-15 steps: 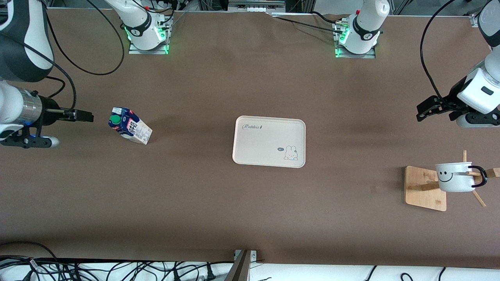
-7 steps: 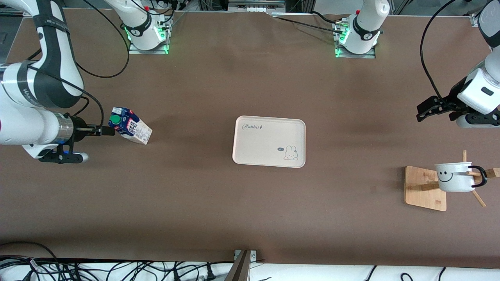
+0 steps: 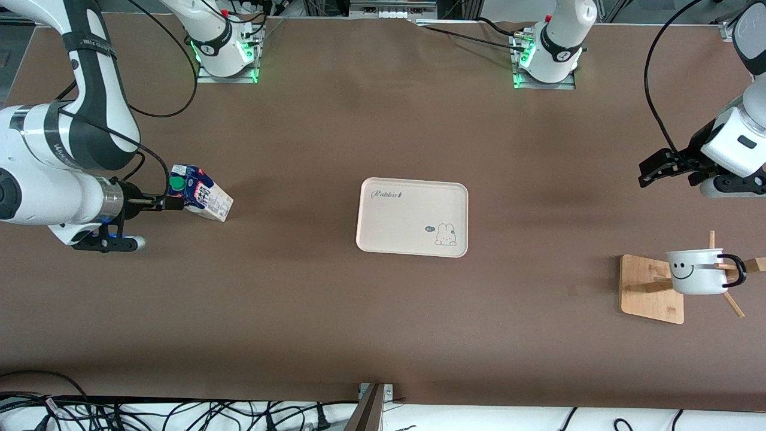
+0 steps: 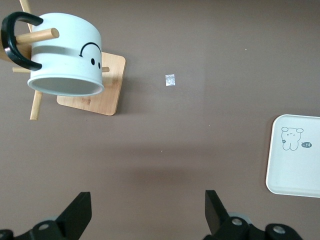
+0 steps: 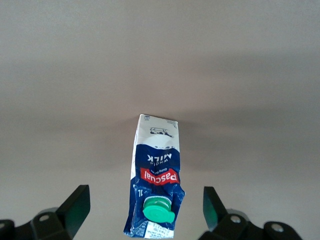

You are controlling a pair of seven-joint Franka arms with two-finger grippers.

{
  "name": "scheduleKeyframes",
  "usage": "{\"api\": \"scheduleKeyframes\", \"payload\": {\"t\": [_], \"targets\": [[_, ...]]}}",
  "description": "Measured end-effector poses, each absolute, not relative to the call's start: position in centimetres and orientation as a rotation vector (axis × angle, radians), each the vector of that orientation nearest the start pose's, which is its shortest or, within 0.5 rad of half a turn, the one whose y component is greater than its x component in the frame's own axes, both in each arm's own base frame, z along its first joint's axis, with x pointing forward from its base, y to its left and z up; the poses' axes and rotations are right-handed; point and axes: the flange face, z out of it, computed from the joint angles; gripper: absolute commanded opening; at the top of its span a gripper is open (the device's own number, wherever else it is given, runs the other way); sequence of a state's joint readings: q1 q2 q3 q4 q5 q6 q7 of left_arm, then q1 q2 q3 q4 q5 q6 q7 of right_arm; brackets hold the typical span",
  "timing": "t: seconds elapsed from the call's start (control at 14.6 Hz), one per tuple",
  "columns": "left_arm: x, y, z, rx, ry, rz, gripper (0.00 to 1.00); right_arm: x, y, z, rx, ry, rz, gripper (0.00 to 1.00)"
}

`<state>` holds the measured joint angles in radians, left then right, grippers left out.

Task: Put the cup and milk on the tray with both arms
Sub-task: 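Close the right gripper around the milk carton's top, then hold the carton with the right gripper while the left gripper reaches the mug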

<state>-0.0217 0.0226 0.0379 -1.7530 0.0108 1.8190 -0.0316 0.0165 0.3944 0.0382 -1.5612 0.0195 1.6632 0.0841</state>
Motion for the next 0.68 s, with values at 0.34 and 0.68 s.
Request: {"api": "scheduleKeyframes", "payload": {"t": [0.34, 0.68], "targets": [[57.6, 1.3, 54.2, -3.129, -0.079, -0.056, 1.0, 63.1, 3.4, 37.8, -3.091, 0.055, 0.488, 1.0], [58.0, 1.7, 53.3, -3.128, -0.09, -0.029, 1.0, 62.1, 3.4, 37.9, -3.095, 0.055, 0.46, 1.0]]}}
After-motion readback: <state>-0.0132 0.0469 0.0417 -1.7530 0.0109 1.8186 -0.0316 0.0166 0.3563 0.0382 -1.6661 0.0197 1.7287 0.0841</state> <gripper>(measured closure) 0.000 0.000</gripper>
